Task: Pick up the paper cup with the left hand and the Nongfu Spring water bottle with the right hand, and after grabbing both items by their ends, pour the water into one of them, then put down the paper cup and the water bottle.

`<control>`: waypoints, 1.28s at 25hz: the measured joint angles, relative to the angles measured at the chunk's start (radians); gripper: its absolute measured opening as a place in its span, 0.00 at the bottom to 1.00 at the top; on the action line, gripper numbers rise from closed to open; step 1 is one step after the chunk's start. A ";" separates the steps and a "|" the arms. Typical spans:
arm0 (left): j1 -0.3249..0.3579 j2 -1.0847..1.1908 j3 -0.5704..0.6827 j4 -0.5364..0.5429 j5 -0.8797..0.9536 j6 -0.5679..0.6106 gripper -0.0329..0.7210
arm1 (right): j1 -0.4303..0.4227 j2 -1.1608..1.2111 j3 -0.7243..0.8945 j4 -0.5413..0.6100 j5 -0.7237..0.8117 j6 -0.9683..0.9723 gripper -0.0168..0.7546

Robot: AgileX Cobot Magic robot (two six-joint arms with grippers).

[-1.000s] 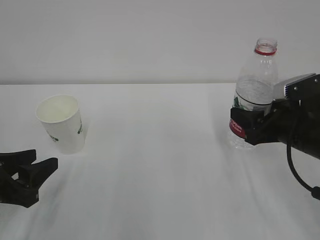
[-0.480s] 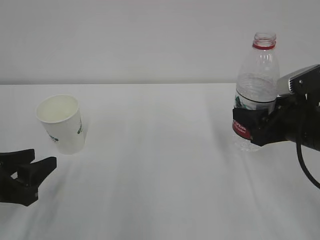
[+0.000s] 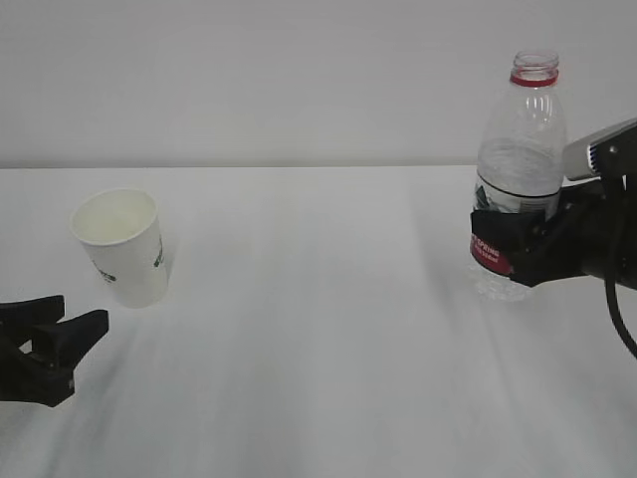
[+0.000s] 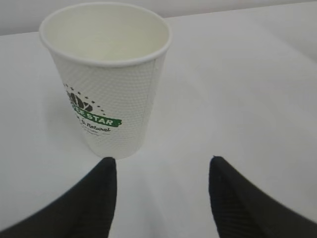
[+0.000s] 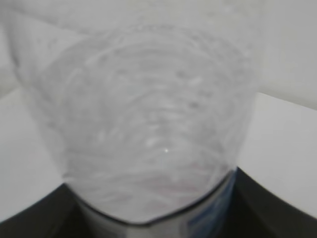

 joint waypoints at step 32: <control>0.000 0.154 -0.126 -0.030 0.000 -0.051 0.90 | 0.000 -0.025 0.002 -0.086 0.028 0.045 0.62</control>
